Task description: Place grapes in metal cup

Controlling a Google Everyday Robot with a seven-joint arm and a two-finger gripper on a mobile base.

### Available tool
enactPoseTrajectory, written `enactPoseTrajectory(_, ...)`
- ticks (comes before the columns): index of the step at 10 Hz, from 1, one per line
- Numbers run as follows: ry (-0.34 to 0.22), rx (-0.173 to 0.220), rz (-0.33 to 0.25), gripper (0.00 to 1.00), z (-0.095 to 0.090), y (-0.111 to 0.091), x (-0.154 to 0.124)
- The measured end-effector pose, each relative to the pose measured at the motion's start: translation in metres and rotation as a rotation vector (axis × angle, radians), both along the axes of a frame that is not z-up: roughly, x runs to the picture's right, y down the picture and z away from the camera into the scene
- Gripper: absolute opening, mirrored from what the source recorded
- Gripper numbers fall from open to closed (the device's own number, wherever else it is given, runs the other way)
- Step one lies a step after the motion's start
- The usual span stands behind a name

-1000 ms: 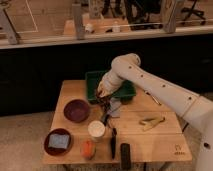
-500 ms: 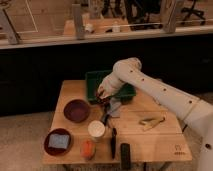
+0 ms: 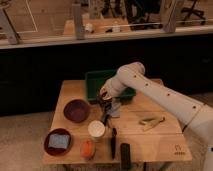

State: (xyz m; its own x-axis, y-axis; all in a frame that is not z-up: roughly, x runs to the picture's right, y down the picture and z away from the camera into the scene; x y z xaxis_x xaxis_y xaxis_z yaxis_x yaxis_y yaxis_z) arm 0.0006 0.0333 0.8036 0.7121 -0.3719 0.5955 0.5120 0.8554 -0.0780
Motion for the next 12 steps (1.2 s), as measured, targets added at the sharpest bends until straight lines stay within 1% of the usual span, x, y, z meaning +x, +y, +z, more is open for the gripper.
enactPoseTrajectory(1, -0.011, 0.017, 0.001, 0.0, 0.002, 0.002, 0.003)
enactPoseTrajectory(3, -0.025, 0.032, 0.009, 0.0, 0.006, 0.008, 0.008)
enactPoseTrajectory(4, -0.029, 0.036, 0.013, 0.02, 0.007, 0.011, 0.011)
enactPoseTrajectory(5, -0.034, 0.04, 0.018, 0.1, 0.008, 0.012, 0.012)
enactPoseTrajectory(6, -0.04, 0.046, 0.031, 0.2, 0.008, 0.013, 0.015)
enactPoseTrajectory(7, -0.044, 0.052, 0.043, 0.28, 0.007, 0.012, 0.017)
enactPoseTrajectory(9, -0.051, 0.067, 0.061, 0.5, 0.005, 0.013, 0.018)
enactPoseTrajectory(10, -0.055, 0.069, 0.065, 0.58, 0.005, 0.013, 0.016)
enactPoseTrajectory(11, -0.059, 0.073, 0.068, 0.7, 0.003, 0.014, 0.013)
enactPoseTrajectory(12, -0.062, 0.076, 0.069, 0.76, 0.002, 0.015, 0.012)
